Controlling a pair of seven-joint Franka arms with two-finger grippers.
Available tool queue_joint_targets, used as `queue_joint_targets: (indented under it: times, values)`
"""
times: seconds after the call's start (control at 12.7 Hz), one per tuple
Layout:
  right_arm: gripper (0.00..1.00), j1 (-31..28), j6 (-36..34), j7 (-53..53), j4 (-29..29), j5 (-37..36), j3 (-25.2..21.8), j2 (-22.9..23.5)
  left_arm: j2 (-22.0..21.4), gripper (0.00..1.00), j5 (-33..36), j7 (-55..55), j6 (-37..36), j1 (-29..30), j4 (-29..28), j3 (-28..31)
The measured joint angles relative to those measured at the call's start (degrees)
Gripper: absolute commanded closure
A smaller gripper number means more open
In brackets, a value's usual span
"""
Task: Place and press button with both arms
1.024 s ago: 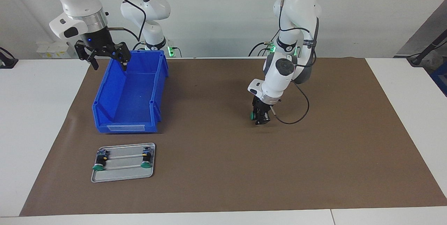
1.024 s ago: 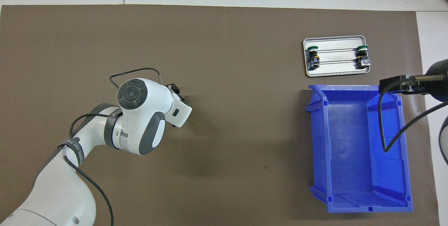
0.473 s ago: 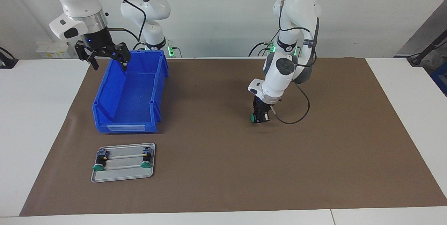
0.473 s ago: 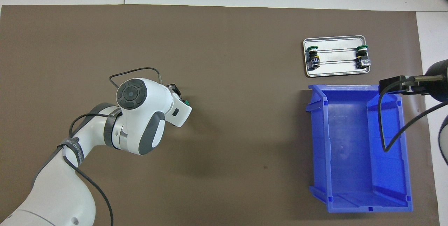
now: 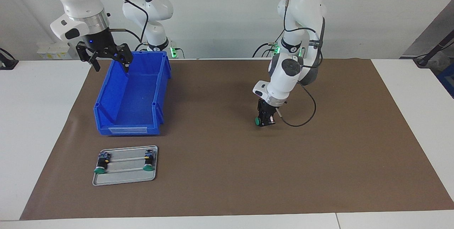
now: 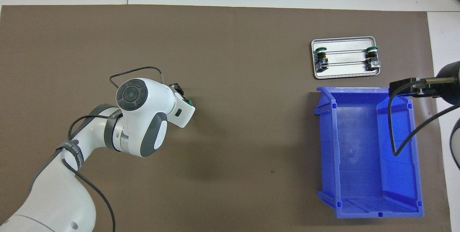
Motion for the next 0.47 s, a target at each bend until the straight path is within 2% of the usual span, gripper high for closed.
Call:
queue_joint_targets:
  times: [0.32,0.47]
  values:
    - [0.00,0.00,0.00,0.00,0.00,0.00,0.00,0.00,0.28,0.96,-0.17,0.00,-0.06,1.48,1.58,0.08]
    - [0.00,0.00,0.00,0.00,0.00,0.00,0.00,-0.01,0.52,0.96,-2.42,0.77,-0.18,2.37,2.09,0.04]
